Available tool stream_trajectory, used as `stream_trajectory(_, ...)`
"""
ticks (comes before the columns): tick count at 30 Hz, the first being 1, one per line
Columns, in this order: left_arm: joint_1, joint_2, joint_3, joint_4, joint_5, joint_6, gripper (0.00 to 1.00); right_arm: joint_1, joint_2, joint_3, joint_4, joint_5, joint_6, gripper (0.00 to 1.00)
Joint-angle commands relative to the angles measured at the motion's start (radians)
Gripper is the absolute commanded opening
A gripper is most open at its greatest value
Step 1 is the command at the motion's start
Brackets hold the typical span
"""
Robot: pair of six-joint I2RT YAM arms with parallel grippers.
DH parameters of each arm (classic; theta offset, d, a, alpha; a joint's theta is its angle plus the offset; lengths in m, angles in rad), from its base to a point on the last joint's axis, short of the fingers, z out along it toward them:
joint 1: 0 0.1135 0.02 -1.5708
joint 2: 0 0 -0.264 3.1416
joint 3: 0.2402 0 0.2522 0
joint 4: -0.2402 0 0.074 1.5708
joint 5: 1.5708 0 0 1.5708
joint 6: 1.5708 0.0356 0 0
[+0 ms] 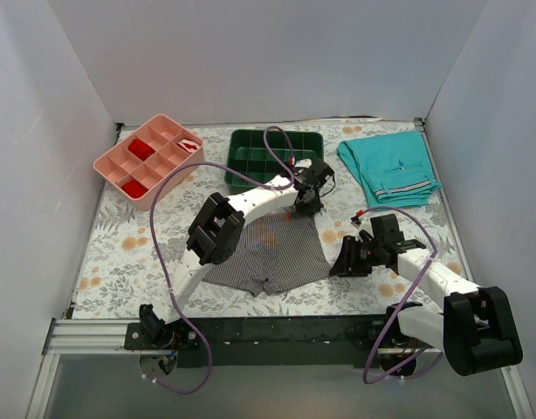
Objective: Roll the underwear
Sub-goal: Fold the underwear at the center of the board.
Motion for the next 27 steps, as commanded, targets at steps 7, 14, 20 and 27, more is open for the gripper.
stream_trajectory(7,-0.005,-0.002,-0.055,-0.019,0.013,-0.003,0.08,0.0,0.049,0.008,0.056,-0.048,-0.023,0.45)
stream_trajectory(14,-0.003,-0.008,-0.061,-0.008,0.021,-0.005,0.01,-0.001,0.095,-0.001,0.08,-0.061,-0.024,0.36)
stream_trajectory(20,-0.003,-0.015,-0.074,0.007,0.03,-0.006,0.0,0.0,0.118,-0.009,0.112,-0.081,-0.02,0.22)
stream_trajectory(27,-0.005,-0.051,-0.088,0.026,0.034,-0.008,0.0,-0.001,0.081,-0.003,0.085,-0.054,-0.006,0.01)
